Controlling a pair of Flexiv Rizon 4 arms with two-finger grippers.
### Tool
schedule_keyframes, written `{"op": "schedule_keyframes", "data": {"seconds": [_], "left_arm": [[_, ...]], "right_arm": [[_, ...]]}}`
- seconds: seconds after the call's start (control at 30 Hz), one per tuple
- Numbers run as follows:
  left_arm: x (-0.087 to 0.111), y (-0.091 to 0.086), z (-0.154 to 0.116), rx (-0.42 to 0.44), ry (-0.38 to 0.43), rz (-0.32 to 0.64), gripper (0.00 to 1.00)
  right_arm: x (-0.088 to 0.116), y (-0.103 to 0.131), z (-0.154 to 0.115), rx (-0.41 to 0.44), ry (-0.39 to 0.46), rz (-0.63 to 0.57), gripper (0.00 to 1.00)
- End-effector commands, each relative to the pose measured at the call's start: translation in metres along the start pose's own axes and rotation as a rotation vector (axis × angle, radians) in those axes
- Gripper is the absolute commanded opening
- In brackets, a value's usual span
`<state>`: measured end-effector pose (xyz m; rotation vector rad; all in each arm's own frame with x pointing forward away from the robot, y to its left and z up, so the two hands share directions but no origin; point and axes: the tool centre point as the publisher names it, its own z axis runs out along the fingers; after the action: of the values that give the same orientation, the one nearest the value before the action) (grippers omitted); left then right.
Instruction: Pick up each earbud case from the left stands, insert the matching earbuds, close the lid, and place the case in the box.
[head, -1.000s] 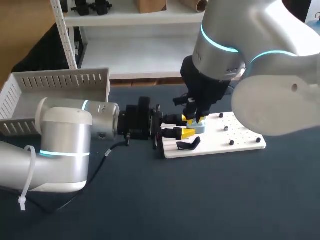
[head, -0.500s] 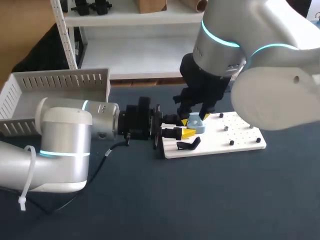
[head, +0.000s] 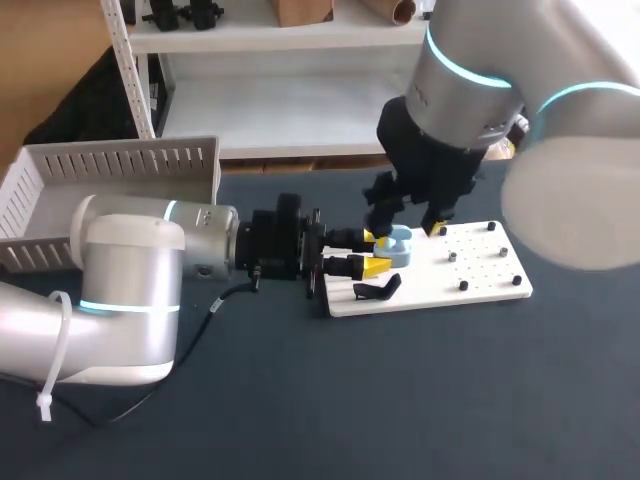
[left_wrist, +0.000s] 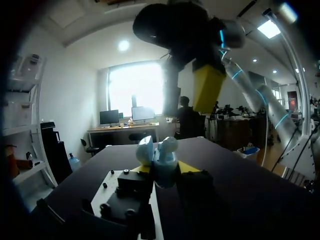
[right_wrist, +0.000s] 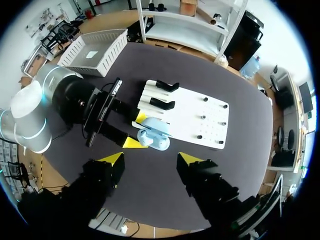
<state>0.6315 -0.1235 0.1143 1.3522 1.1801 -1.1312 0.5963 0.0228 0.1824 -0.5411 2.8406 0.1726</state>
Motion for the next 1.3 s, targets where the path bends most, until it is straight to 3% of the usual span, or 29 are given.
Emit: {"op": "schedule_keyframes", "data": {"seconds": [0.03,0.5,1.3], "left_arm": [[0.001,0.0,0.0,0.001,-0.004,0.002,0.0],[0.001,0.0,0.0,0.001,-0.004,0.002,0.0],[0.001,0.0,0.0,0.001,-0.004,0.002,0.0]], "right_arm": [[0.005,-0.006,0.002,0.007,-0.013,0.015,0.66],[0.003,-0.031,0.022,0.01,0.021,0.094,0.63],[-0.003,-0.021,0.029,0.005,0.036,0.084,0.6]]}}
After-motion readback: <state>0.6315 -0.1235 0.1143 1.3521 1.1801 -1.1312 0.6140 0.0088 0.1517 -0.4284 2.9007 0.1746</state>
